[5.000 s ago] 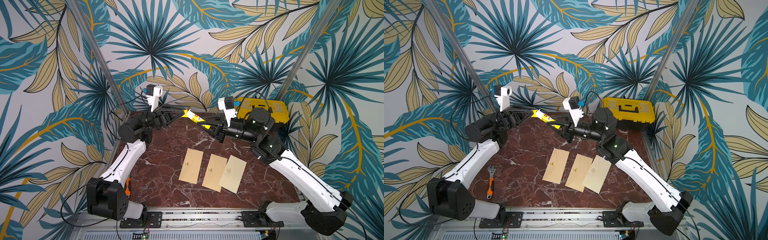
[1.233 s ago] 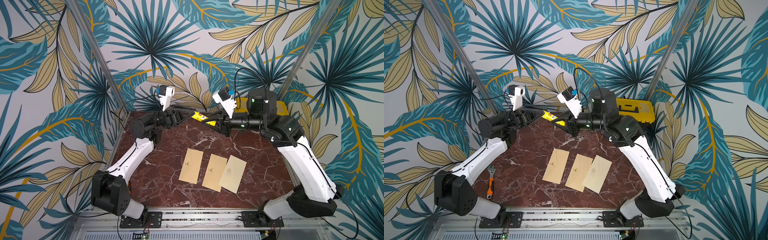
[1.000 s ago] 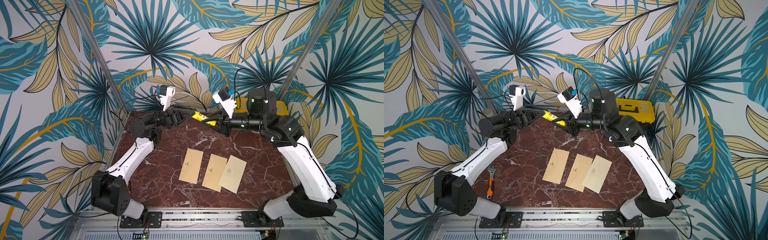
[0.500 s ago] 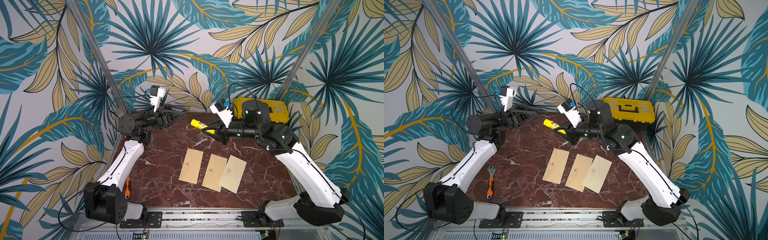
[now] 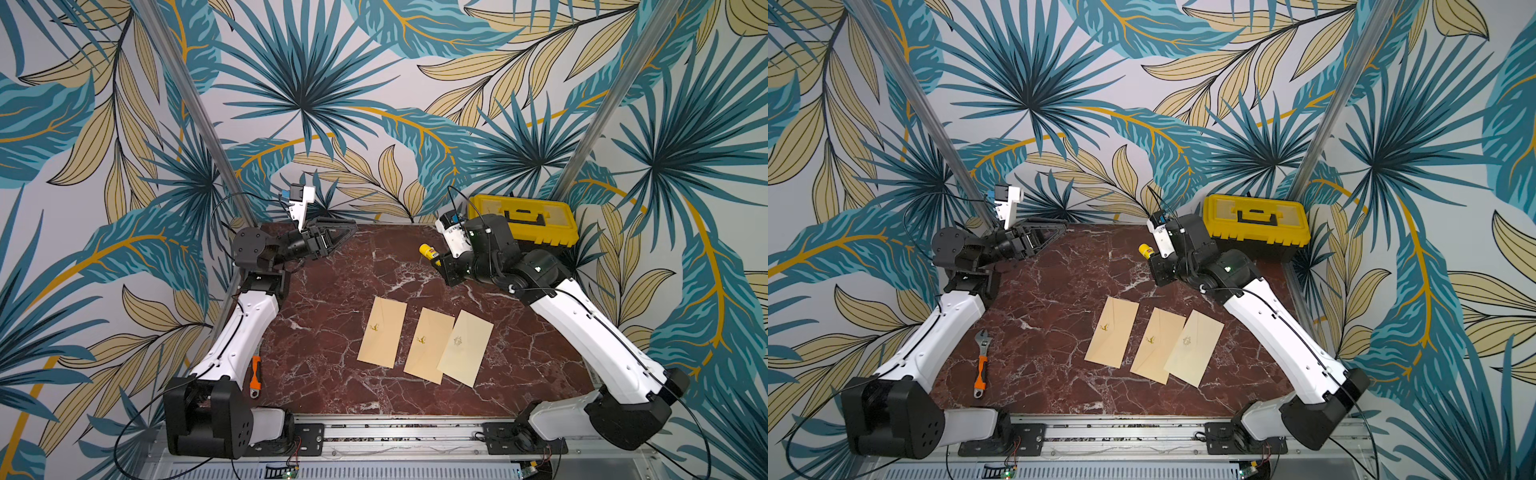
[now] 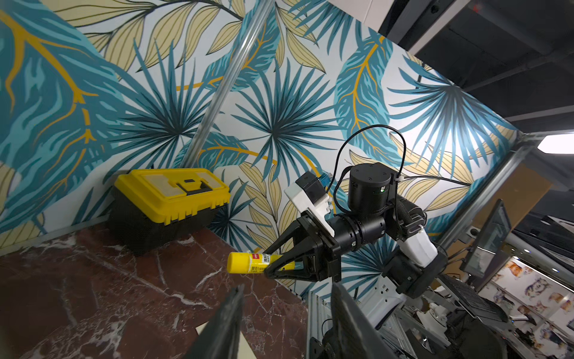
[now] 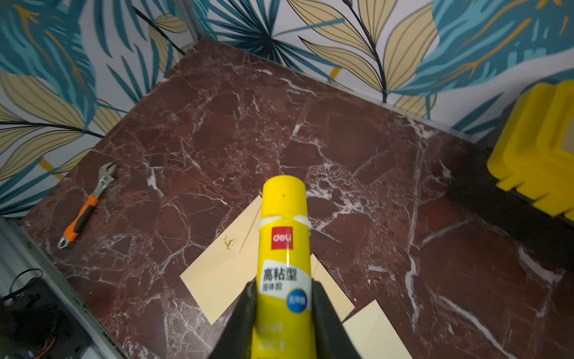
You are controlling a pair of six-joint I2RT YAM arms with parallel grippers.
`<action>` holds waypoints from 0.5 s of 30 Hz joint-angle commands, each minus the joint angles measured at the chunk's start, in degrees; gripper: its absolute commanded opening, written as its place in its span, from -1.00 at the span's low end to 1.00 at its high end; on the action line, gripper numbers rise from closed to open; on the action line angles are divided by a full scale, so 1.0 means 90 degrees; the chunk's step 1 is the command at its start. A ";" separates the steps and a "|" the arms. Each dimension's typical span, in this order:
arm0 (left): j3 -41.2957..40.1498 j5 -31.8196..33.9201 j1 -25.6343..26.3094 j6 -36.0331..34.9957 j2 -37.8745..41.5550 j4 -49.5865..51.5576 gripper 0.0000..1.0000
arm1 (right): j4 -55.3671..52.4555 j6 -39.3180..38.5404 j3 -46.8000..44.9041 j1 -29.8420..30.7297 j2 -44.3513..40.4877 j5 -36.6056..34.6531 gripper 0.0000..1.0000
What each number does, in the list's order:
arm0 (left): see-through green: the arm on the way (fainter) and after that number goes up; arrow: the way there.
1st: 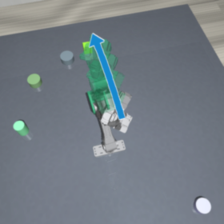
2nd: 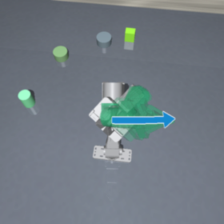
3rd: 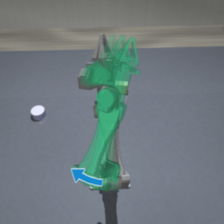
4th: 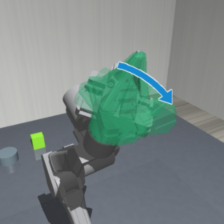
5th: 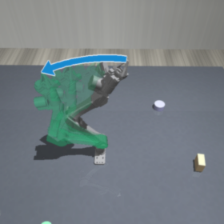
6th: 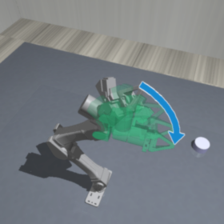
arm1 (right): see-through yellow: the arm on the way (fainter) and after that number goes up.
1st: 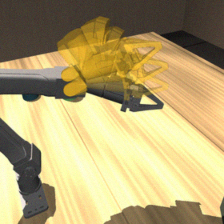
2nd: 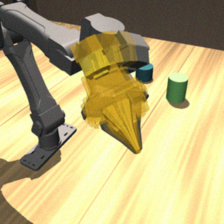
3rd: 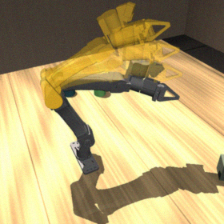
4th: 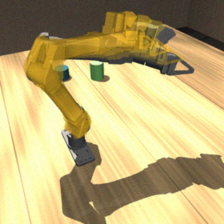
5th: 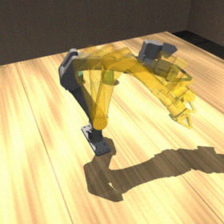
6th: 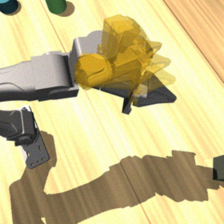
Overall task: Seal the envelope with a glue stick
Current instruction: Place the glue stick at the center of the board.
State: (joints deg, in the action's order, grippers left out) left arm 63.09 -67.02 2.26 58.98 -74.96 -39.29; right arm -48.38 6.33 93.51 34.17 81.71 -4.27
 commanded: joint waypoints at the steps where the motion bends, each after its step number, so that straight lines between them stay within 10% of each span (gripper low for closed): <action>1: 0.0082 0.0653 -0.0118 -0.1905 0.0465 0.2522 -0.03 | -0.0119 0.0542 -0.0284 -0.0193 0.0217 -0.0693 -1.00; 6: 0.0521 0.1743 -0.0132 -0.3764 0.0730 0.5133 -0.01 | 0.0394 0.0999 -0.1389 -0.0865 0.0337 -0.0893 -1.00; 15: 0.0207 0.2631 -0.0151 -0.4847 0.0779 0.5993 0.01 | 0.1139 0.1142 -0.2419 -0.1758 0.0937 -0.1464 -1.00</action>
State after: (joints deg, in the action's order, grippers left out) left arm 66.06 -47.75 1.43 21.52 -68.62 9.26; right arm -41.12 15.16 73.69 19.68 89.21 -13.15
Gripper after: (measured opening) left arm 0.505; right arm 0.273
